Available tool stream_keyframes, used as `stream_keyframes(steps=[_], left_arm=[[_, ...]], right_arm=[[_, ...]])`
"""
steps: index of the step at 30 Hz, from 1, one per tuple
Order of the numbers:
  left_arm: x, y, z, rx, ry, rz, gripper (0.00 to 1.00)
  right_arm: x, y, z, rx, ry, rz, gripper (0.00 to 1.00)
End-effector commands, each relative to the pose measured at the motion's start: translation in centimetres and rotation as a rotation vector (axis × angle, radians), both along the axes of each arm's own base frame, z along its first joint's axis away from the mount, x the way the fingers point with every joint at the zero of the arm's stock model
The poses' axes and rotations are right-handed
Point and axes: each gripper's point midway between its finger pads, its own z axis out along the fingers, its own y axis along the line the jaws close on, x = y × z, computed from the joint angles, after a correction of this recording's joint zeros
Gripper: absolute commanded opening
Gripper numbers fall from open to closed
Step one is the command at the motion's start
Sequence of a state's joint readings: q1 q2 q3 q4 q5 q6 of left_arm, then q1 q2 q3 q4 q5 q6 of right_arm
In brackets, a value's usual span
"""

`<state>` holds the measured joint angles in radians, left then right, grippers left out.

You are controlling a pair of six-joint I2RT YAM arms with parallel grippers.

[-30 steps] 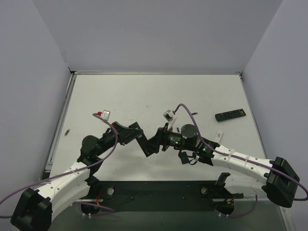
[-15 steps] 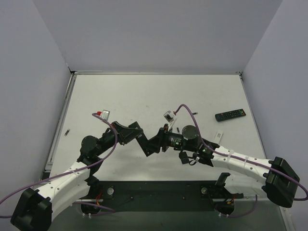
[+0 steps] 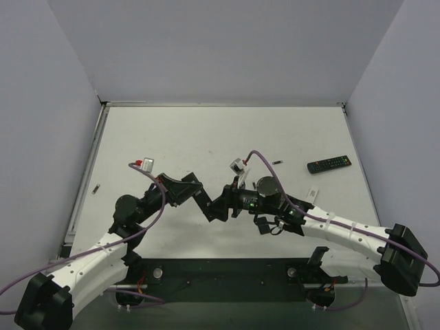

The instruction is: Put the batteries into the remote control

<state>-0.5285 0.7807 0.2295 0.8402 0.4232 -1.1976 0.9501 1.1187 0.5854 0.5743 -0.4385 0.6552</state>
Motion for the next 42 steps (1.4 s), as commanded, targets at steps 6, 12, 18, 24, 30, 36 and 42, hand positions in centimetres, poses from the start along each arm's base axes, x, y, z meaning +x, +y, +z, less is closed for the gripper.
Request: stream_keyframes(steps=[6,12,18,24,30,36,42], left_arm=[[1.8,1.1,-3.1,0.071,0.033,0.129,0.00],[2.8,1.6,-5.7,0.115,0.099,0.185,0.00],[2.8,1.6,-5.6,0.119,0.097,0.184,0.00],[2.6,1.4,-5.1,0.110,0.085,0.172,0.00],[2.4,1.3,-4.6,0.102,0.074,0.158,0.00],[2.3,1.1,-4.2,0.084,0.069,0.143,0.00],[2.2,1.0,-3.5,0.070,0.057,0.133,0.00]], right_arm=[[1.9,-1.8,4.7,-0.111,-0.216,-0.093,0.65],[2.3,-2.9,5.8,-0.282,-0.273,-0.200,0.59],[2.1,-2.6,3.9,-0.454,-0.174,-0.244,0.41],[2.3,-2.0,1.7,-0.541,-0.123,-0.249,0.31],[2.3,-0.9,1.1,-0.543,-0.099,-0.221,0.29],[2.1,0.3,0.5,-0.502,-0.052,-0.187,0.28],[2.0,0.7,-0.1,-0.497,-0.014,-0.170,0.26]])
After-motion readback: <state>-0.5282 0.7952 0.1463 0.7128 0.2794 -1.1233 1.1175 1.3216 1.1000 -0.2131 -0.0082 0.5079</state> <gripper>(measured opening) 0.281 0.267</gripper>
